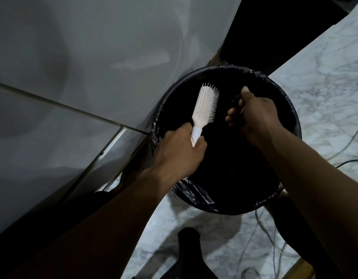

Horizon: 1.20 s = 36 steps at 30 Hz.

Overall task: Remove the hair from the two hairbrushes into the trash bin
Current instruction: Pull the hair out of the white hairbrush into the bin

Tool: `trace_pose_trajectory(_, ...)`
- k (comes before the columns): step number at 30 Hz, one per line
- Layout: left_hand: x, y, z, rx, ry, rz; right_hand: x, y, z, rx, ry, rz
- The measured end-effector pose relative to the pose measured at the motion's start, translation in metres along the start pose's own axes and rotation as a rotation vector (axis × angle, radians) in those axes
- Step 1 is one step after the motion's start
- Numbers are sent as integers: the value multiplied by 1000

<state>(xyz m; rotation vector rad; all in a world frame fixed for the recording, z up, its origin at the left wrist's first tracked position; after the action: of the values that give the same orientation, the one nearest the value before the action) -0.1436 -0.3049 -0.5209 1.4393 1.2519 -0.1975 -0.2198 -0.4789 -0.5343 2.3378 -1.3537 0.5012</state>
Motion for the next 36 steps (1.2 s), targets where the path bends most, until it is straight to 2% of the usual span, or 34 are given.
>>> trace_pose_trajectory(6,0,-1,0,12,-11,4,-3,-6,-4,265,30,-64)
trace_pose_trajectory(8,0,-1,0,18,-22,-1,-6,-10,-7,290,77,-104)
trace_pose_trajectory(14,-4,-3,-2,35,-53,-18,-8,-12,-2,140,73,-95)
trace_pose_trajectory(22,-2,-3,-2,37,-53,6,-12,-13,-7,41,112,-136)
trace_pose_trajectory(28,-2,-3,-1,28,-35,22,-11,-14,-3,70,23,-79)
trace_pose_trajectory(32,-3,-1,-1,-19,-37,-29,-7,-8,3,12,-71,20)
trace_pose_trajectory(36,-6,-2,-2,0,-74,-40,-5,-7,6,122,-76,-6)
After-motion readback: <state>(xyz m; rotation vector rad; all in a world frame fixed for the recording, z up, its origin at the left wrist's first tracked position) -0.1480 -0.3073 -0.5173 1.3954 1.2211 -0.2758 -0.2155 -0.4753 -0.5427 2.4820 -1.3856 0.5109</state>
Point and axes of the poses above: each hand's wrist, its own z-axis towards the middle knuckle, its own y-axis out of the back of the hand, x = y × z, the point moved 1 cm from there along z, towards the middle knuckle, and after that the axes turned 13 degrees about -y, right-handed, at the moved point
